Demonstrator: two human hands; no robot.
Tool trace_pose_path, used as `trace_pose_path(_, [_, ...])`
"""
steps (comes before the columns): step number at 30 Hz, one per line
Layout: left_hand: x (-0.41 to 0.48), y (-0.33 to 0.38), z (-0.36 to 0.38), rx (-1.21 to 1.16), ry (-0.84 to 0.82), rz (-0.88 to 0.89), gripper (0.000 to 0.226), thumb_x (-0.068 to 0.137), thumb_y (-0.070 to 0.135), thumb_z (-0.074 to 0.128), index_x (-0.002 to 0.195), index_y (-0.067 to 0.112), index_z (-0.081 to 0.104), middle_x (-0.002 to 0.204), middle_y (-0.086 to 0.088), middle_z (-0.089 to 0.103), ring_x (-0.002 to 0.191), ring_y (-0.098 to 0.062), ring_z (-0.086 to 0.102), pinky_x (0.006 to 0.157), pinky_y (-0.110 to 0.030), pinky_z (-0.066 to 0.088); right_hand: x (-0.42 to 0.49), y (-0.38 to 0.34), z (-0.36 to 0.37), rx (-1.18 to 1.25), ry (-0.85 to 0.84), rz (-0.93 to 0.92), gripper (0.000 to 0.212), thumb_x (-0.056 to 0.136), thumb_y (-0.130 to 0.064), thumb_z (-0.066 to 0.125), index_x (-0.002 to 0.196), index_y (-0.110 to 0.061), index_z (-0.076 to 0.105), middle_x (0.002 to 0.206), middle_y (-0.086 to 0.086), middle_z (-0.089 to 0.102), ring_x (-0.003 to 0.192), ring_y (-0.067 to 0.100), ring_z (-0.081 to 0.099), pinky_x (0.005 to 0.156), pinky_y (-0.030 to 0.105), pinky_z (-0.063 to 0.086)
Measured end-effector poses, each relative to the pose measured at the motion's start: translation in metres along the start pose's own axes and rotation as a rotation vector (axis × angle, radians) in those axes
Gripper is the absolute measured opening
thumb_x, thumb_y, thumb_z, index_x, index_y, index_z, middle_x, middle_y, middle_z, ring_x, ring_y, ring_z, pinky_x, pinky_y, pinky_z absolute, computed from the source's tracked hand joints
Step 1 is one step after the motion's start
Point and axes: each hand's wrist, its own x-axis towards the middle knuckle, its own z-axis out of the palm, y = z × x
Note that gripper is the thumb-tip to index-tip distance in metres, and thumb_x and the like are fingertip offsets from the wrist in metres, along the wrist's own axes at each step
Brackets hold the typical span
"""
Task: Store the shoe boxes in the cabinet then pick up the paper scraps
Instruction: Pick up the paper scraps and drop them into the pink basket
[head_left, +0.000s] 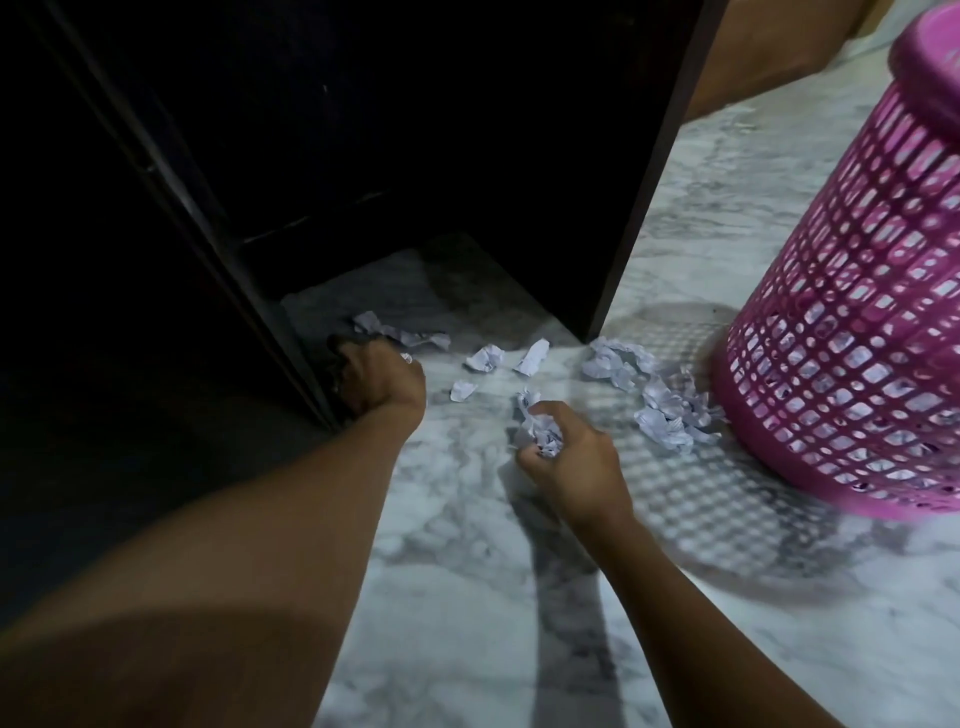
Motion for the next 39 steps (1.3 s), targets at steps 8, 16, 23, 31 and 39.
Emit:
trace_pose_path(8, [-0.012, -0.019, 0.015, 0.152, -0.040, 0.100, 0.043, 0.085, 0.033, 0.062, 0.122, 0.012, 0.058, 0.130, -0.017, 0.044, 0.116, -0.039, 0.052, 0.093, -0.041, 0.043, -0.001, 0.003, 0.004, -0.060, -0.022, -0.037, 0.029, 0.081, -0.034, 0.061, 0.110, -0.030, 0.063, 0.090, 0.004, 0.071, 0.083, 0.029, 0.065, 0.074, 0.039, 0.053])
trace_pose_path(16, [-0.019, -0.015, 0.016, 0.111, -0.069, 0.258, 0.080, 0.082, 0.021, 0.064, 0.149, 0.024, 0.020, 0.130, -0.014, 0.053, 0.106, -0.042, 0.059, 0.081, -0.044, 0.049, 0.000, 0.004, 0.005, -0.026, -0.017, -0.003, 0.038, 0.075, -0.034, 0.060, 0.113, -0.036, 0.062, 0.094, 0.000, 0.073, 0.086, 0.025, 0.067, 0.075, 0.038, 0.054])
trace_pose_path(23, [0.009, 0.032, 0.013, 0.287, -0.345, 0.232, 0.065, 0.075, 0.022, 0.068, 0.137, 0.023, 0.048, 0.134, -0.011, 0.058, 0.119, -0.031, 0.057, 0.093, -0.036, 0.051, 0.005, 0.008, 0.007, -0.018, -0.030, 0.015, 0.040, 0.069, -0.033, 0.054, 0.107, -0.031, 0.064, 0.092, 0.000, 0.073, 0.085, 0.024, 0.068, 0.074, 0.037, 0.054])
trace_pose_path(31, [-0.007, 0.018, 0.021, 0.164, -0.189, 0.314, 0.041, 0.081, 0.020, 0.065, 0.121, 0.015, 0.059, 0.117, -0.013, 0.065, 0.109, -0.036, 0.061, 0.083, -0.039, 0.052, 0.003, 0.007, 0.006, 0.042, -0.012, 0.026, 0.034, 0.070, -0.032, 0.058, 0.103, -0.029, 0.066, 0.087, 0.001, 0.073, 0.081, 0.023, 0.067, 0.073, 0.038, 0.054])
trace_pose_path(39, [-0.036, -0.001, 0.020, 0.115, -0.233, 0.503, 0.015, 0.081, 0.031, 0.058, 0.087, 0.018, 0.052, 0.103, -0.006, 0.061, 0.096, -0.033, 0.060, 0.075, -0.036, 0.051, -0.006, 0.001, -0.013, 0.355, 0.057, 0.203, 0.025, 0.077, -0.002, 0.069, 0.094, -0.020, 0.071, 0.059, -0.001, 0.064, 0.044, 0.005, 0.055, 0.048, 0.018, 0.047])
